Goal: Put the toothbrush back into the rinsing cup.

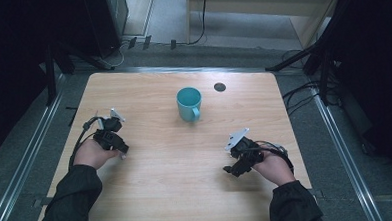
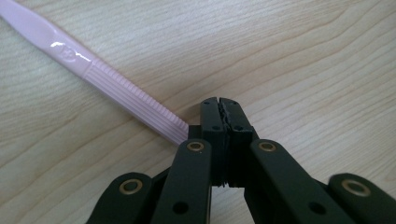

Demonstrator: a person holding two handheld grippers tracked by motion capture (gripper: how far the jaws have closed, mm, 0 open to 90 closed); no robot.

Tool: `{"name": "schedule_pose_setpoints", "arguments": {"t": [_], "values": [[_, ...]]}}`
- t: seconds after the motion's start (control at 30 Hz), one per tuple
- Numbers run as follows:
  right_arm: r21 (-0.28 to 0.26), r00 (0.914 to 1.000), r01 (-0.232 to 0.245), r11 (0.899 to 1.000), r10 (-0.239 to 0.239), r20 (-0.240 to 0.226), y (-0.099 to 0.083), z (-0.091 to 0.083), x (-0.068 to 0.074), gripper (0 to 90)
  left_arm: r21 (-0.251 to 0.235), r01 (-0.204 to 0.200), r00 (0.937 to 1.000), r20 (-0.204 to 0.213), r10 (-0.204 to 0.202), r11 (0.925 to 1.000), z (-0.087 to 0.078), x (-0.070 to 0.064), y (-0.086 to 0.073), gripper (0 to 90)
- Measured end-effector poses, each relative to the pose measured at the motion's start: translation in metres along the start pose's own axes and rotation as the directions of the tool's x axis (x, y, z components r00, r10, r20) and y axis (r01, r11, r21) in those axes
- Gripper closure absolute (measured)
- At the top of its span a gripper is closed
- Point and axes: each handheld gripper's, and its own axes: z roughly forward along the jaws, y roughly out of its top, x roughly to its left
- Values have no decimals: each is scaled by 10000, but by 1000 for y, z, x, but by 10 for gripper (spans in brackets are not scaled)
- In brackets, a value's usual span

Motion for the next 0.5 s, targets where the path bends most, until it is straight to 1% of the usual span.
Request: {"name": "schedule_pose_setpoints", "arguments": {"t": [0.23, 0.4, 0.5], "values": [[-35, 10000, 70, 10000, -70, -19, 4, 1, -1, 203, 126, 217, 9997, -103, -215, 9997, -2, 7, -6, 891], [-21, 9999, 121, 9999, -121, -60, 6, 2, -1, 203, 93, 369, 9992, -128, -368, 9993, -4, 11, -11, 891], [-19, 9998, 165, 9999, -166, -85, 7, 2, -2, 203, 108, 354, 9992, -165, -352, 9993, -5, 14, -14, 890]]}}
